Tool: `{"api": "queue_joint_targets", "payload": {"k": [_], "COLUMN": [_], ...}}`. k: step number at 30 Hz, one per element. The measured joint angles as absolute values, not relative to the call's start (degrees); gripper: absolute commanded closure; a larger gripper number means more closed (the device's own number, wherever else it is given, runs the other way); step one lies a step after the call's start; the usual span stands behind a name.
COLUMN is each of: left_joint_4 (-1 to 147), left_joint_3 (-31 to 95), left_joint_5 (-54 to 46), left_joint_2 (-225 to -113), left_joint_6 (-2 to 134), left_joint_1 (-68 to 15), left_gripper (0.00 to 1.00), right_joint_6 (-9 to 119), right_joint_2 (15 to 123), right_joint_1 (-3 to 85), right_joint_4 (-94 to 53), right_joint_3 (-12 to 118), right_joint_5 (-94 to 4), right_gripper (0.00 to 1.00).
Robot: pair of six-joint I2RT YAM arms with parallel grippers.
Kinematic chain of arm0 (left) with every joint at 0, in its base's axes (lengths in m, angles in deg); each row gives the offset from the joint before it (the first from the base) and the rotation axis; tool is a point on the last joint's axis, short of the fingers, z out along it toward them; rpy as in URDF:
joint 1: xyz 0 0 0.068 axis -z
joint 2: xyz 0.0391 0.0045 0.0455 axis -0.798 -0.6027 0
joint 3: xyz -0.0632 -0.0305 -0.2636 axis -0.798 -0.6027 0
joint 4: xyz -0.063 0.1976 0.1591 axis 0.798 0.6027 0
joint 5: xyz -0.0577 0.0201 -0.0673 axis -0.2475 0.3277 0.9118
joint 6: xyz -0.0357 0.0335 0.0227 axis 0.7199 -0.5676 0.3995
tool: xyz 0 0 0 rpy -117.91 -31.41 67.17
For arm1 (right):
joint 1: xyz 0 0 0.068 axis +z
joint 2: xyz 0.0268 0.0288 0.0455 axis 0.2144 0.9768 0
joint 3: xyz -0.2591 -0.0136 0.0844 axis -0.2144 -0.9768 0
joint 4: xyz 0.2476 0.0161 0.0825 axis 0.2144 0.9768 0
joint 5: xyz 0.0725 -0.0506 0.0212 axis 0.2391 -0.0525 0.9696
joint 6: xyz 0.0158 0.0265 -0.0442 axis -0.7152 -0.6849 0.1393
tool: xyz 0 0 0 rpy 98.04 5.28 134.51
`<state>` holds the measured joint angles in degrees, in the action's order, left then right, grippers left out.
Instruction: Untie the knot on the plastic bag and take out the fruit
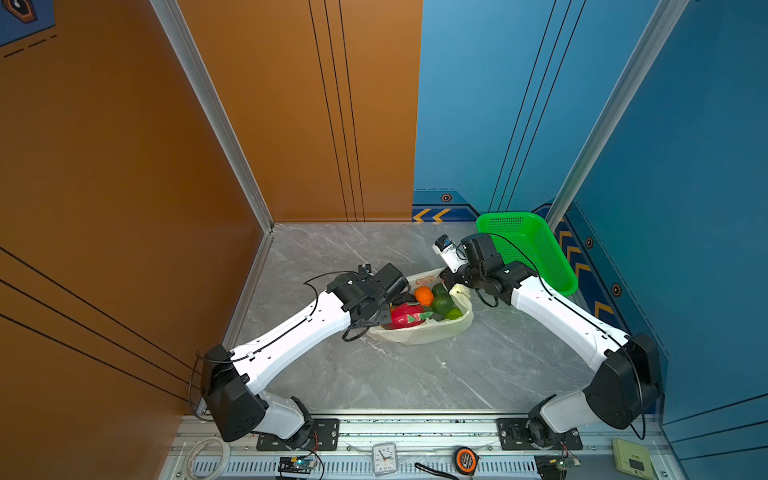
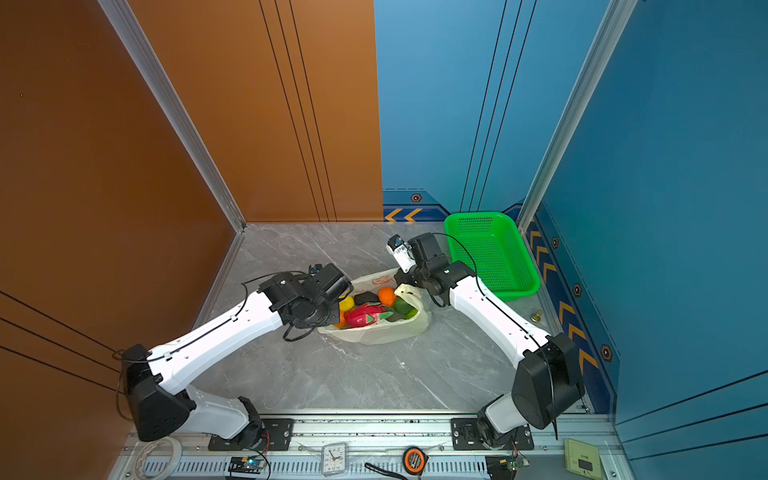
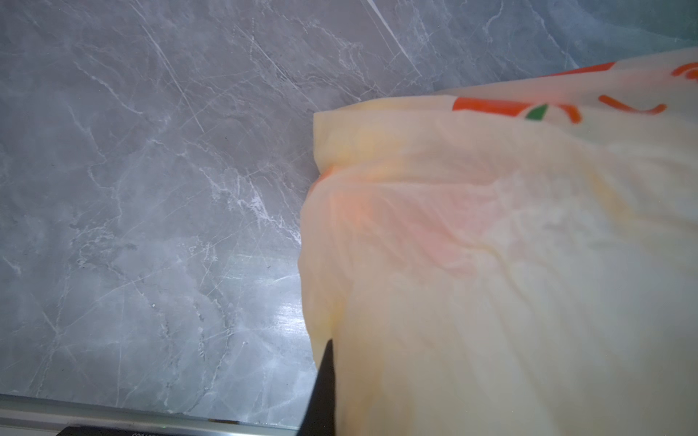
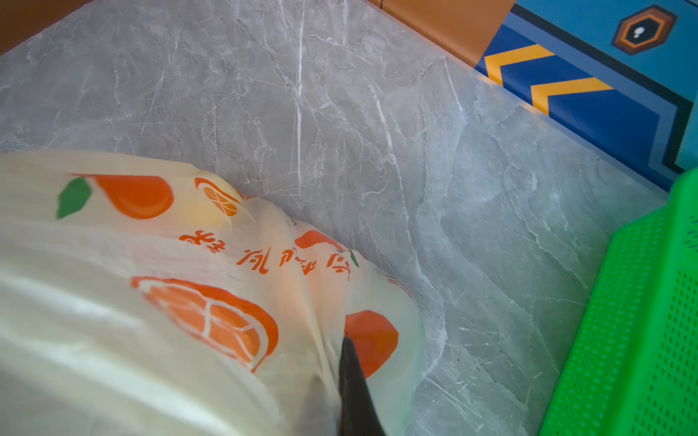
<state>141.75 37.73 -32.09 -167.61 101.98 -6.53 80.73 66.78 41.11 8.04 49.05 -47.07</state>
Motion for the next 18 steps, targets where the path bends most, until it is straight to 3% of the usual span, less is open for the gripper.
{"api": "queue_joint_targets", "payload": {"k": [4,8,12,18], "left_joint_4": [142.64,142.6,141.29,140.0], "left_joint_3": [38.63,42.87,44.79,44.66], "left_joint_5": [-32.62,-32.81,-32.75,-32.62], "left_joint_2": [-167.35,-171.3,-173.25,-173.03], "left_joint_6": [101.85,101.26,100.91,100.86], "left_joint_1": [-5.54,-3.31,-2.05,-1.67], "left_gripper": [1.0,1.0,1.0,1.0], "right_joint_6": [79.4,78.28,76.25,70.63], "right_joint_2": [67.02,68.77,68.66,65.32], "right_joint_1": [39.69,39.78,39.78,40.98], "right_joint_4": [10.29,16.26,23.51,35.21], "right_joint_3": [50.21,57.79,66.27,73.75], "right_joint_5": [-47.04,-46.58,-46.52,-46.37], "right_gripper": [0.45,0.17,0.06,0.02]}}
